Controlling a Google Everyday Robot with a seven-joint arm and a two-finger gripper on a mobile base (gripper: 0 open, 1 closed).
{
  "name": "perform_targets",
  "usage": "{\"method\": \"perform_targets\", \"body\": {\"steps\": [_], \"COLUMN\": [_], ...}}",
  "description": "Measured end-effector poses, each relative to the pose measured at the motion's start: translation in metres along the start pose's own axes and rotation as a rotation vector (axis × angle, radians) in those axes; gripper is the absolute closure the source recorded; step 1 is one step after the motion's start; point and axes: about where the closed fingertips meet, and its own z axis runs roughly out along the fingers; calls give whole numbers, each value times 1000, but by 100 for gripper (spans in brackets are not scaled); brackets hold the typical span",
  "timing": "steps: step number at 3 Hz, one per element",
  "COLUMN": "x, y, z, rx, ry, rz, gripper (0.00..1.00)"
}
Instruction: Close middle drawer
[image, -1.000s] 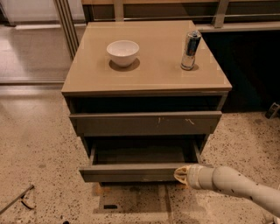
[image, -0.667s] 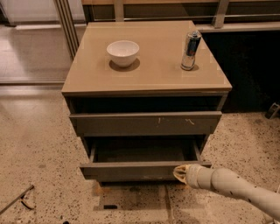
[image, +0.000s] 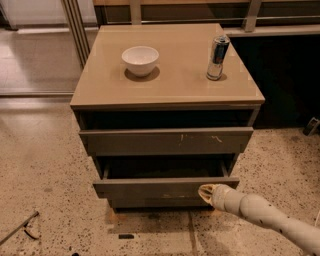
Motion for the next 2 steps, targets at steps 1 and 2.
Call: {"method": "perform_targets", "body": {"steps": [1,2], "x": [9,15], "y": [-15,-33], "z": [16,31], "rx": [50,87], "ry": [-10,-15], "rz": [-5,-14], "gripper": [100,100]}}
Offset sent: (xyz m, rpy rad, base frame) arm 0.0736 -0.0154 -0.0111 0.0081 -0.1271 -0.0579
